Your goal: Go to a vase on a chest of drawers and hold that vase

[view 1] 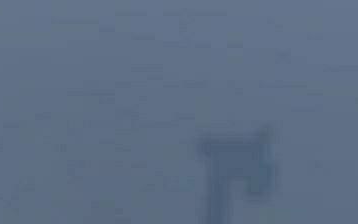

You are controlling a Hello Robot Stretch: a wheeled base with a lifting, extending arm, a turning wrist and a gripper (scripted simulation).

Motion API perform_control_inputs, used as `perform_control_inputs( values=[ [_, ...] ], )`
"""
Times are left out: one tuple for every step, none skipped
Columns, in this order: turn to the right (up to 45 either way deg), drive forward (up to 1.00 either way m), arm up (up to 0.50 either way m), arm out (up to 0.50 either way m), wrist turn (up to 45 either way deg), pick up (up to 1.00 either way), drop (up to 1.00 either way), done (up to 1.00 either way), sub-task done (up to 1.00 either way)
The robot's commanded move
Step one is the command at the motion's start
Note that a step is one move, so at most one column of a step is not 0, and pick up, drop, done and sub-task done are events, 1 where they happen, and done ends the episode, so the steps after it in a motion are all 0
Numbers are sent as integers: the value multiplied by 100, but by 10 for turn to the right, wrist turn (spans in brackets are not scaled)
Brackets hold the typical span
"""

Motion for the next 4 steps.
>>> perform_control_inputs(
  values=[
    [-150, 0, 0, 0, 0, 0, 0, 0, 0],
    [0, 0, 50, 0, 0, 0, 0, 0, 0],
    [0, 0, 38, 0, 0, 0, 0, 0, 0],
    [0, 0, 0, 16, 0, 0, 0, 0, 0]
  ],
)
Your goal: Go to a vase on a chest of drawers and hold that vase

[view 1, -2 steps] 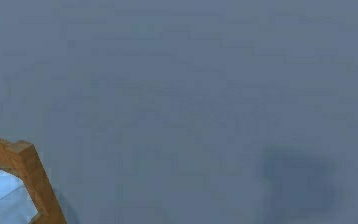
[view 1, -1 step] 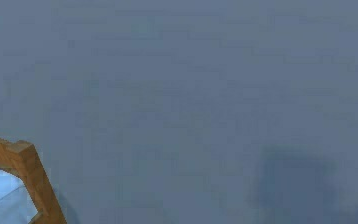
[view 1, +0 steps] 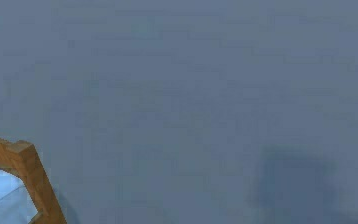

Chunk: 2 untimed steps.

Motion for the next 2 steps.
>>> perform_control_inputs(
  values=[
    [0, 0, 0, 0, 450, 0, 0, 0, 0],
    [0, 0, 0, 0, 450, 0, 0, 0, 0]
  ],
)
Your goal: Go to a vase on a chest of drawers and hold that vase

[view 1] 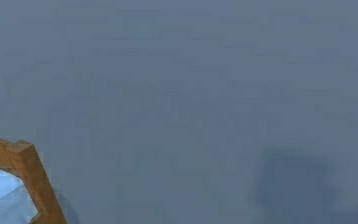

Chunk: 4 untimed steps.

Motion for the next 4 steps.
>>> perform_control_inputs(
  values=[
    [0, 0, 0, 0, 450, 0, 0, 0, 0],
    [0, 0, 0, 0, 300, 0, 0, 0, 0],
    [0, 0, -30, 0, 0, 0, 0, 0, 0],
    [0, 0, 0, 0, 0, 100, 0, 0, 0]
  ],
)
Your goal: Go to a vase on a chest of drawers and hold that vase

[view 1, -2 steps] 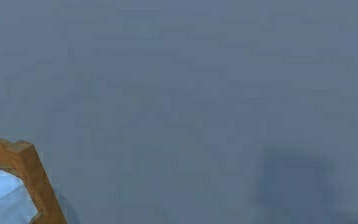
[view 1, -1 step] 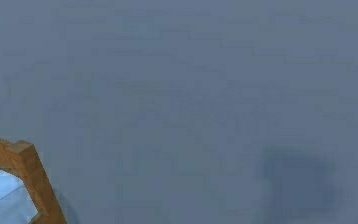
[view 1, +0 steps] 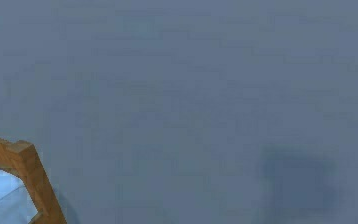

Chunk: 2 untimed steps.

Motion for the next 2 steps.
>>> perform_control_inputs(
  values=[
    [0, 0, 10, 0, 0, 0, 0, 0, 0],
    [0, 0, 0, 0, 0, 0, 0, 100, 0]
  ],
)
